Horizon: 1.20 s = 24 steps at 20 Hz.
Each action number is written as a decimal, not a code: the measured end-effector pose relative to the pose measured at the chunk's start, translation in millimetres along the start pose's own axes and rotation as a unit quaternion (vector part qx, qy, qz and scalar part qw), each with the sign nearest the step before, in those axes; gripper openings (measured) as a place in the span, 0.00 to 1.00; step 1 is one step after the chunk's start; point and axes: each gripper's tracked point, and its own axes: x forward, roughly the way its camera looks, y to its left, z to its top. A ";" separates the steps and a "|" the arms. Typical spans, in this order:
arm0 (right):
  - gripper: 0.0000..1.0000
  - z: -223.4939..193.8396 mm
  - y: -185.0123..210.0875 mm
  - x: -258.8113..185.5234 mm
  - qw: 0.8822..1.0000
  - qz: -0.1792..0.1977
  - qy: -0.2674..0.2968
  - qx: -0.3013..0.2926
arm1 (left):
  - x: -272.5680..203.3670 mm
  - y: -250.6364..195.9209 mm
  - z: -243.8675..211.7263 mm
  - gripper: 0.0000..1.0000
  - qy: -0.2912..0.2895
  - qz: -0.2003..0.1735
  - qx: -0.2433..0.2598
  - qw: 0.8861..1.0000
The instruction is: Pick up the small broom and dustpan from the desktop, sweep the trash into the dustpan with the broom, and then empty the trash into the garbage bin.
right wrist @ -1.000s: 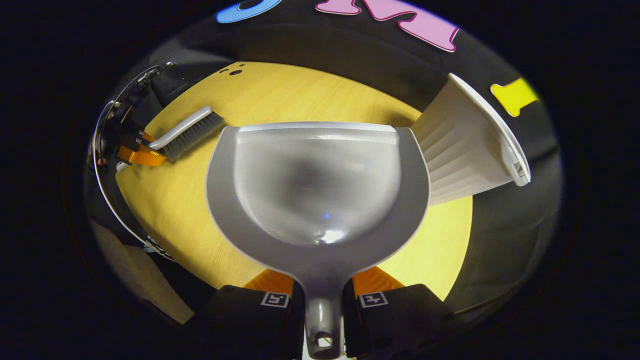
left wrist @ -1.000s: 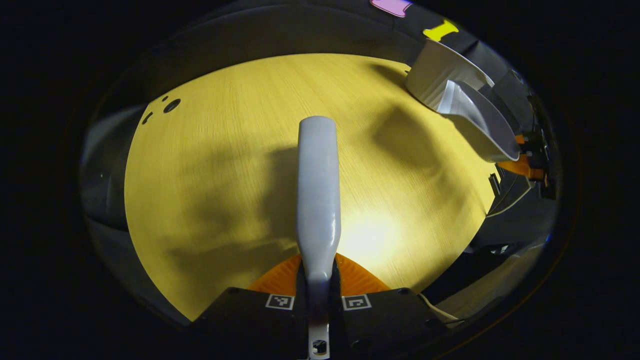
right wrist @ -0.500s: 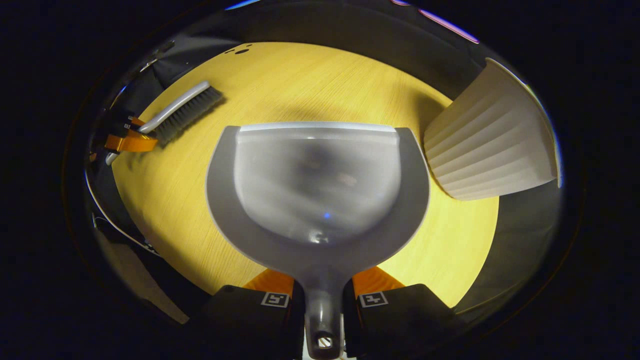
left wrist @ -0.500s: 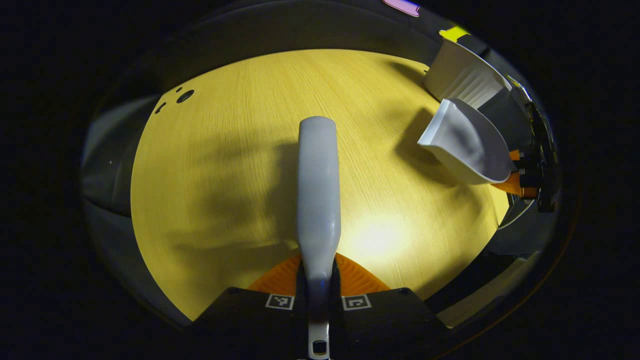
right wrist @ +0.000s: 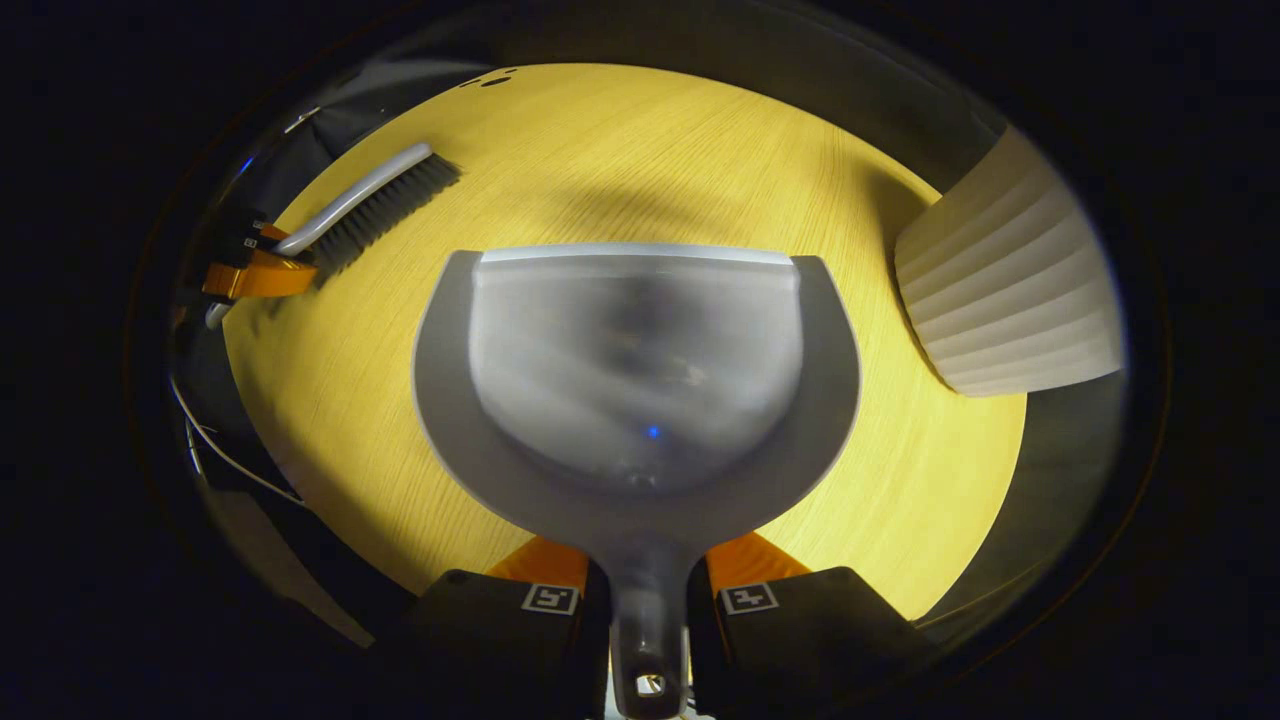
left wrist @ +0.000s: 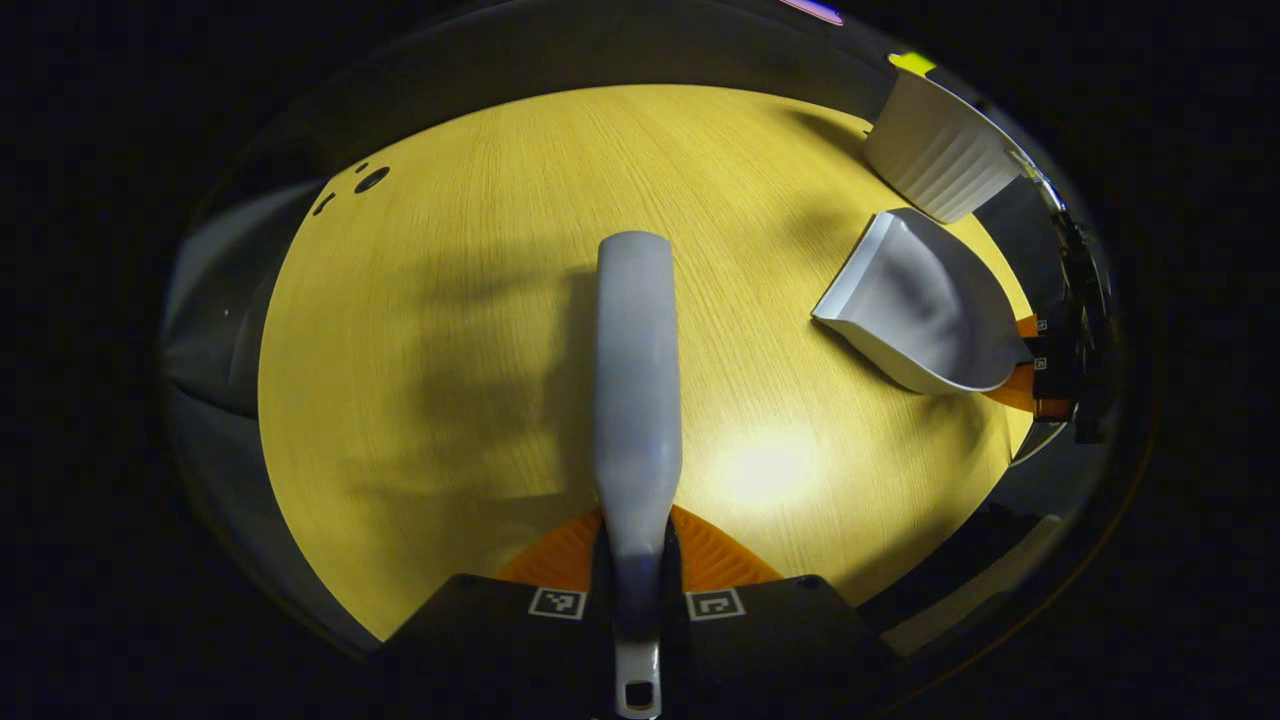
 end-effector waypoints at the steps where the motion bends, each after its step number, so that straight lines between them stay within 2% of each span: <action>1: 0.37 1.6 -4.9 -1.0 1.000 0.002 -0.002 0.007 | -0.4 -0.1 1.9 0.23 0.002 0.000 0.000 1.000; 2: 0.44 1.1 -8.0 -1.2 1.000 0.007 -0.001 0.012 | 0.0 -1.6 2.5 0.24 0.009 -0.001 0.001 1.000; 3: 0.31 -0.2 -9.2 -5.2 1.000 0.007 -0.002 0.017 | 0.2 -1.0 0.1 0.25 0.013 -0.001 0.004 1.000; 4: 0.33 -4.7 -13.0 -8.2 1.000 0.009 -0.005 0.023 | 1.4 -1.5 0.3 0.26 0.015 -0.001 0.007 1.000; 5: 0.46 -6.6 -15.1 -11.7 0.999 0.013 -0.008 0.029 | 2.6 -2.8 0.0 0.27 0.014 -0.001 0.010 1.000; 6: 0.49 -8.5 -17.4 -16.0 0.999 0.015 -0.007 0.032 | 2.8 -4.0 2.1 0.27 0.012 0.002 0.014 1.000; 7: 0.48 -9.4 -19.9 -19.3 0.999 0.013 -0.008 0.033 | 1.9 -6.9 3.0 0.29 0.012 0.000 0.019 1.000; 8: 0.55 -9.4 -21.1 -21.1 0.999 0.014 -0.011 0.035 | 1.0 -11.2 2.8 0.31 0.014 -0.006 0.020 1.000; 10: 0.82 -8.8 -25.6 -30.3 0.998 0.017 -0.023 0.052 | -5.5 -20.7 2.2 0.48 0.019 -0.023 0.025 0.999; 11: 0.86 -8.4 -29.2 -35.3 0.998 0.015 -0.032 0.058 | -9.4 -21.6 3.7 0.72 0.016 -0.026 0.030 0.999; 12: 0.82 -10.1 -34.9 -41.7 0.997 0.013 -0.044 0.066 | -12.7 -23.8 6.1 0.70 0.014 -0.026 0.034 0.999; 13: 0.96 -13.0 -38.0 -49.6 0.996 0.009 -0.051 0.069 | -18.1 -24.8 6.4 0.78 0.008 -0.027 0.036 0.999; 14: 0.99 -16.1 -39.5 -57.2 0.996 0.006 -0.064 0.069 | -25.1 -28.1 8.9 0.82 0.002 -0.034 0.035 0.999; 15: 1.00 -15.8 -41.0 -62.2 0.995 0.002 -0.072 0.070 | -33.2 -32.4 10.2 0.90 -0.003 -0.042 0.032 0.999; 16: 1.00 -14.3 -40.9 -71.9 0.994 0.002 -0.083 0.073 | -41.5 -33.8 14.4 0.87 -0.011 -0.046 0.029 0.998; 18: 1.00 -3.0 -40.9 -91.9 0.990 0.006 -0.116 0.086 | -58.0 -30.2 24.8 0.96 -0.036 -0.036 0.031 0.998; 21: 1.00 15.1 -39.9 -120.7 0.981 0.015 -0.161 0.104 | -90.6 -27.0 41.9 0.96 -0.096 -0.015 0.045 0.994; 24: 1.00 43.9 -44.6 -156.7 0.968 0.009 -0.223 0.111 | -127.1 -33.6 75.5 0.96 -0.192 0.005 0.063 0.979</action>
